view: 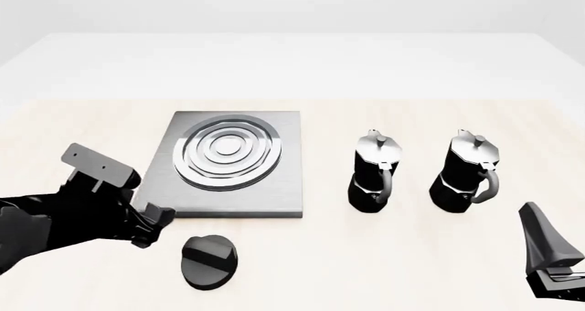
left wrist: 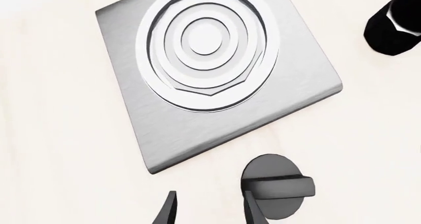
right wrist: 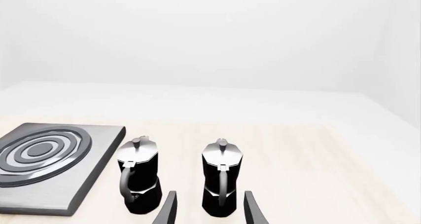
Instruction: Turn off the stove.
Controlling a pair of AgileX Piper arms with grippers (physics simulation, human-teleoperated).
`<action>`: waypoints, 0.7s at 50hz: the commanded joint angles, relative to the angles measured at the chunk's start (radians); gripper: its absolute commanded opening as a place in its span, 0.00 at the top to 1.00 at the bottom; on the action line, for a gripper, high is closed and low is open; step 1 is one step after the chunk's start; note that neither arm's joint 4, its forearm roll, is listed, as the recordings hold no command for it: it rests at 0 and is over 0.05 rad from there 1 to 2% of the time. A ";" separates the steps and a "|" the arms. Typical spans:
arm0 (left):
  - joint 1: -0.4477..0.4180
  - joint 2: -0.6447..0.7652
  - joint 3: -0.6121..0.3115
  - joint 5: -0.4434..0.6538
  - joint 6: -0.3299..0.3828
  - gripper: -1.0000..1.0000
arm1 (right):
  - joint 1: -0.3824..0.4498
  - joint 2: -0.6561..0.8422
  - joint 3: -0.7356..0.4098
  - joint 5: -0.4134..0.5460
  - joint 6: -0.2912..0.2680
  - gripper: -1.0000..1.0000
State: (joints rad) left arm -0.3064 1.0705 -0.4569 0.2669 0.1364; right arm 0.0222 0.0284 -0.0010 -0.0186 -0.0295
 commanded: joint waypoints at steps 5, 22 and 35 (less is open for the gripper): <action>-0.097 0.120 0.092 -0.108 -0.123 0.00 | -0.007 -0.006 0.000 0.005 -0.002 0.00; -0.104 0.180 0.148 -0.184 -0.146 0.00 | -0.006 -0.012 0.000 0.011 -0.001 0.00; -0.084 0.238 0.132 -0.222 -0.117 0.00 | -0.006 -0.011 0.000 0.011 -0.002 0.00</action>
State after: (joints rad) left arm -0.3900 1.2457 -0.3417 0.0732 -0.0025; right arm 0.0163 0.0161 -0.0008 -0.0072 -0.0308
